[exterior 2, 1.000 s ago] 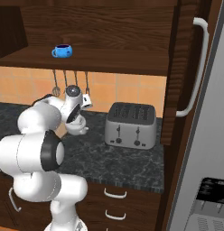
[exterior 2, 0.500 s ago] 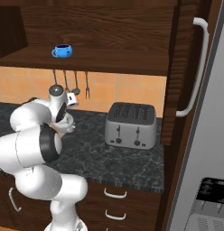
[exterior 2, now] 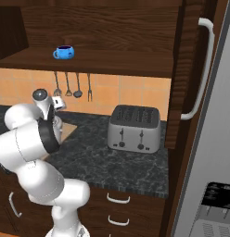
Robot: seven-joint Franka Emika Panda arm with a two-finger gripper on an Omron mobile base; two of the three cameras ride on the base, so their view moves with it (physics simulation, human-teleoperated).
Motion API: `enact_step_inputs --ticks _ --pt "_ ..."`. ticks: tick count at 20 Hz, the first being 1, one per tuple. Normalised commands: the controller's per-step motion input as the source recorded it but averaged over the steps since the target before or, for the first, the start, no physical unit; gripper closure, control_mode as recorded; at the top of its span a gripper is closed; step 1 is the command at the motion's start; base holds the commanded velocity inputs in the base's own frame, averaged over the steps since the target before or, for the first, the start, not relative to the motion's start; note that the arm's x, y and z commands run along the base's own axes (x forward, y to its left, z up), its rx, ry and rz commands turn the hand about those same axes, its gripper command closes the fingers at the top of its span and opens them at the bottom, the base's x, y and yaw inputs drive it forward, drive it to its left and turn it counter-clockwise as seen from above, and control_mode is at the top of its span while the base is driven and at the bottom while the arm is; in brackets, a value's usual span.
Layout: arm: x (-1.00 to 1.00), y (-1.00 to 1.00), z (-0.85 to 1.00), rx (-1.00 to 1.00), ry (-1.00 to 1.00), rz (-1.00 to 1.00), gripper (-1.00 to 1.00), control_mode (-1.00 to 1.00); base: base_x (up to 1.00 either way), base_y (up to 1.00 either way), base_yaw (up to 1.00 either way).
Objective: Pick the kettle from the counter and place it on the tray. Then pick the mug from the cabinet and place it on the tray. Then close the cabinet doors.
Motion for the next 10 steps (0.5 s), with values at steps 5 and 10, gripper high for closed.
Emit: enact_step_inputs --ticks 5,10 --pt "0.00 0.06 -0.06 0.00 0.00 0.00 1.00 -1.00 0.00 0.00 0.00" --pt "0.00 0.00 -0.12 0.00 0.00 0.00 -1.00 -1.00 0.00 0.00 0.00"
